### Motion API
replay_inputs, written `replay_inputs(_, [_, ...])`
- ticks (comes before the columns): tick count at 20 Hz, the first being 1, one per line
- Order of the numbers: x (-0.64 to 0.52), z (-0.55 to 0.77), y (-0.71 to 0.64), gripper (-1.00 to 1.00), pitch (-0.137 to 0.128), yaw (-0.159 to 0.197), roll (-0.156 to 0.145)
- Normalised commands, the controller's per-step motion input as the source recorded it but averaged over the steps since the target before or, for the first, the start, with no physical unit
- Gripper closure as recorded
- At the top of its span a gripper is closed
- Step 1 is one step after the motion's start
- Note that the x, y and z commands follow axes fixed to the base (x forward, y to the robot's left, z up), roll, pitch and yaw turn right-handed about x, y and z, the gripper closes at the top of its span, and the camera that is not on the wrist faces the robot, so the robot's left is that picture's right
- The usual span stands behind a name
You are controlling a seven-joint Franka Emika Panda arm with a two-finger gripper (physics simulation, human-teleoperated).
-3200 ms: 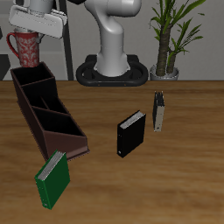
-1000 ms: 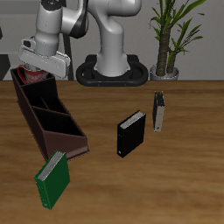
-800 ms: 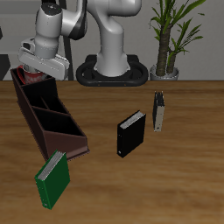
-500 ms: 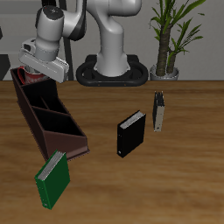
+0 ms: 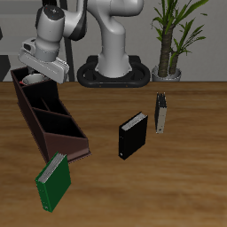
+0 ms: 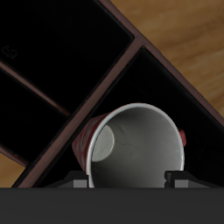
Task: Place the red mug into the right desk caddy's right compartment
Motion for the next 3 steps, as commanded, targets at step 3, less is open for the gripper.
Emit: replay_inputs(3, [0.0,-0.03,0.02,-1.0,-0.001,-0.002,-0.004])
